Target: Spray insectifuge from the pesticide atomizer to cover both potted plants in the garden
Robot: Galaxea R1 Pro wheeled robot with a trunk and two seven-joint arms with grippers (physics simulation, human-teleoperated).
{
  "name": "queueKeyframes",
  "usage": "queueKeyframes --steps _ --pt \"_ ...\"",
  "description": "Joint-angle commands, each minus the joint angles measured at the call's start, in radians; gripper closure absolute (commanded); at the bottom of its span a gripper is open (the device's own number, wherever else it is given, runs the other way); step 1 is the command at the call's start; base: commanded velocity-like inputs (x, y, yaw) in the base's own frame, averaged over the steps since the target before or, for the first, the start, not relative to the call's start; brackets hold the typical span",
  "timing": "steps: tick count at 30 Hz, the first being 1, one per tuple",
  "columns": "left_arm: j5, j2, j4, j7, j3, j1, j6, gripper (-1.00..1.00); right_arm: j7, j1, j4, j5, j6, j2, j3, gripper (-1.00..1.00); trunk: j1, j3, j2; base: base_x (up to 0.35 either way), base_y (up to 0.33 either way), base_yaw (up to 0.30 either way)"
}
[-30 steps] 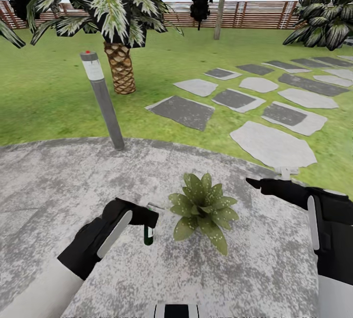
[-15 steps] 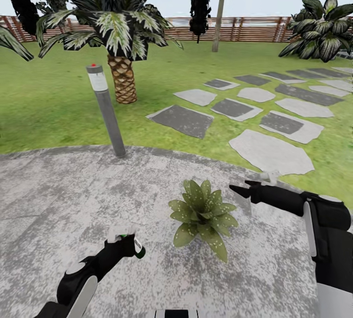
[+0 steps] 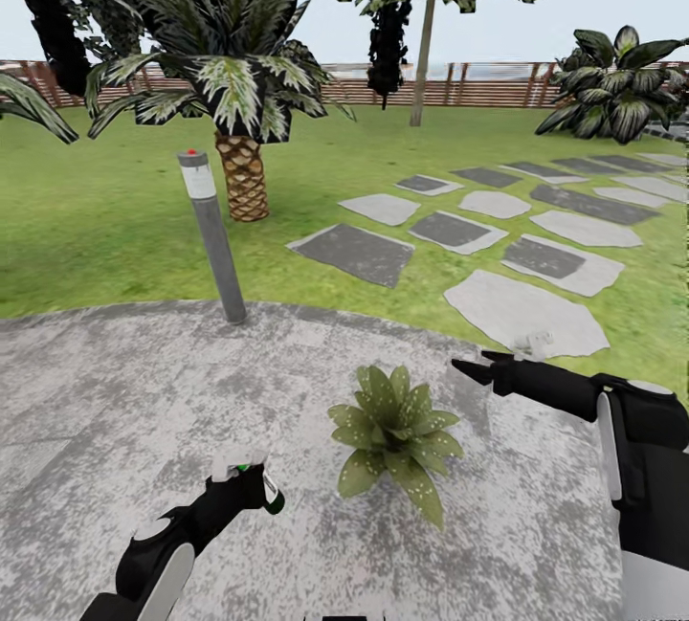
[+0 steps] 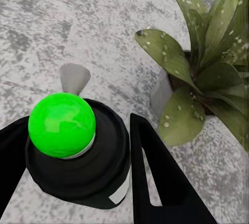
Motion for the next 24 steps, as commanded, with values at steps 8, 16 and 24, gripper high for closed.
queueKeyframes --steps 8,16,24 --pt "0.006 0.001 -0.001 0.002 0.002 -0.001 0.004 1.00 0.009 -0.007 -0.001 0.011 0.008 -0.002 -0.002 -1.00 -0.004 0.030 0.002 0.000 0.000 -0.231" --pt "0.012 0.001 0.002 0.096 0.034 -0.001 0.061 1.00 0.009 -0.008 -0.001 0.010 0.008 -0.004 -0.002 -1.00 -0.007 0.061 0.003 0.000 0.000 -0.278" --pt "0.009 0.002 0.002 0.102 0.036 -0.001 0.063 1.00 0.009 -0.007 -0.001 0.010 0.008 -0.003 -0.002 -1.00 -0.011 0.092 0.005 0.000 0.000 -0.278"
